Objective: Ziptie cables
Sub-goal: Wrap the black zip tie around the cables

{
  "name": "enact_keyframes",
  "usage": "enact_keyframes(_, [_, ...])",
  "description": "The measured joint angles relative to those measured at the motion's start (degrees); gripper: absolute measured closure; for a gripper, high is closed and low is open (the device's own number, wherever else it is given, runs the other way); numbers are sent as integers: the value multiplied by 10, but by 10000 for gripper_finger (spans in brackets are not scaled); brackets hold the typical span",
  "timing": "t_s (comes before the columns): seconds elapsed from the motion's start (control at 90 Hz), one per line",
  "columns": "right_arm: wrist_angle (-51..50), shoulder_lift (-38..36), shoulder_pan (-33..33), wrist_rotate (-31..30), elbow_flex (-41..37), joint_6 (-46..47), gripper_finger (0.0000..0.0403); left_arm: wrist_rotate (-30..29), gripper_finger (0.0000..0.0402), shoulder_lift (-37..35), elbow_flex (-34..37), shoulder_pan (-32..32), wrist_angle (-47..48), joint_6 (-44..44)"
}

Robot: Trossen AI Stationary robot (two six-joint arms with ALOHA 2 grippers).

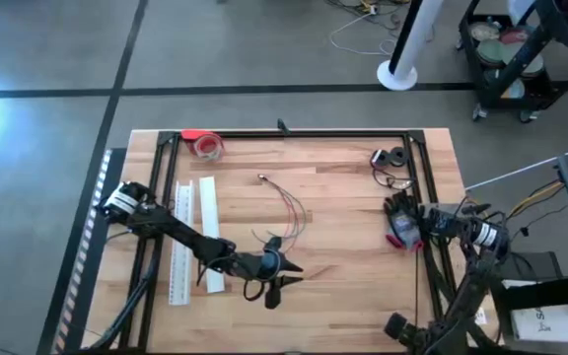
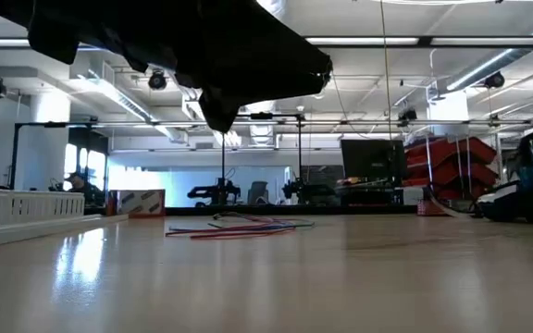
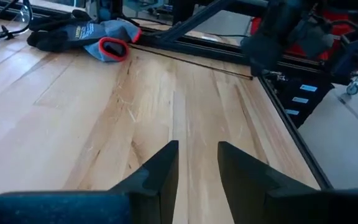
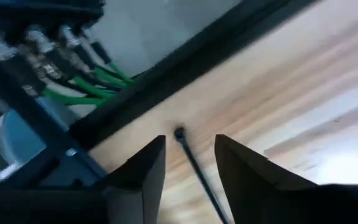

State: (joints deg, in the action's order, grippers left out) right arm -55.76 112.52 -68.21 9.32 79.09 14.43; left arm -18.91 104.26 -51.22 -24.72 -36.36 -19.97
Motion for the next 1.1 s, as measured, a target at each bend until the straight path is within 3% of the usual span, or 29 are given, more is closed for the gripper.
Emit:
enact_keyframes(0.489, [13, 17, 12, 41, -17, 48, 296, 0, 303, 0, 0, 1, -5, 0])
enact_keyframes(0.789, [5, 23, 28, -12, -12, 92, 319, 0, 303, 0, 0, 1, -1, 0])
enact_keyframes(1.1, [-23, -3, 97, -94, 0, 47, 348, 0, 303, -1, 0, 1, 6, -2])
